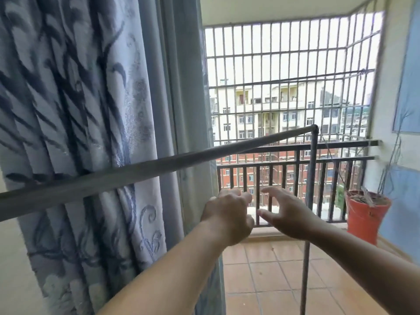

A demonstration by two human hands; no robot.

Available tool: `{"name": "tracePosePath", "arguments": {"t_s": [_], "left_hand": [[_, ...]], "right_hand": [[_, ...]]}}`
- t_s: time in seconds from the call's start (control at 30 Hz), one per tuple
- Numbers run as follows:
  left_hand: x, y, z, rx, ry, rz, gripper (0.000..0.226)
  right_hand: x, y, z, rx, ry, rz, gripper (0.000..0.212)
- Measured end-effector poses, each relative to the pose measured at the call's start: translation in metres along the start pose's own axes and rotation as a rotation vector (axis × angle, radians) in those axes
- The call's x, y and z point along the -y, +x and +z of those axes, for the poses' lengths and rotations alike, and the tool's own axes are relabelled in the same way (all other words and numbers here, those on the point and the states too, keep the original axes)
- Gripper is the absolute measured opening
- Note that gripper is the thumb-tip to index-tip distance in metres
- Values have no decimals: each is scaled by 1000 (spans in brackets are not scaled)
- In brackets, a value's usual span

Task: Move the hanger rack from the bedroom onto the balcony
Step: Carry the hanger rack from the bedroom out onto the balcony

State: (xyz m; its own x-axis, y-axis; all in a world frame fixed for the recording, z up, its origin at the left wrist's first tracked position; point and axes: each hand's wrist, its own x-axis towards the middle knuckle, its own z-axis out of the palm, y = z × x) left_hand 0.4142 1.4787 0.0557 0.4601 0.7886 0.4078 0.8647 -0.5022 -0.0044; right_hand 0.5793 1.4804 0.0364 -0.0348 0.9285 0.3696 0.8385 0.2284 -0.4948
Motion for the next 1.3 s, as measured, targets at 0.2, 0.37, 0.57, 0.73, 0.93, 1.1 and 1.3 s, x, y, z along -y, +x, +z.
{"name": "tracePosePath", "arguments": {"t_s": [0.2,0.37,0.57,0.73,0.93,1.1,1.3], "left_hand": [[2,31,-2,-45,-50,-12,36],[-4,51,3,-9,65,-94,37],[-38,90,11,-83,122,-257,37],[-76,111,0,-146,186,-368,37],[-96,120,-46,-331,442,-241,26],[-68,114,-68,-288,546,-504,37],[-33,96,-69,-194,623,-513,39]], "right_hand": [[-15,30,-15,-50,1,-59,60],[-34,66,-14,-57,89,-168,58],[-79,105,-31,-42,182,-385,56],[-99,134,-64,-213,206,-649,47],[-86,171,-89,-353,190,-880,38],[-69,194,-84,-244,-21,-935,58],[-53,204,-75,-160,-137,-977,47]]}}
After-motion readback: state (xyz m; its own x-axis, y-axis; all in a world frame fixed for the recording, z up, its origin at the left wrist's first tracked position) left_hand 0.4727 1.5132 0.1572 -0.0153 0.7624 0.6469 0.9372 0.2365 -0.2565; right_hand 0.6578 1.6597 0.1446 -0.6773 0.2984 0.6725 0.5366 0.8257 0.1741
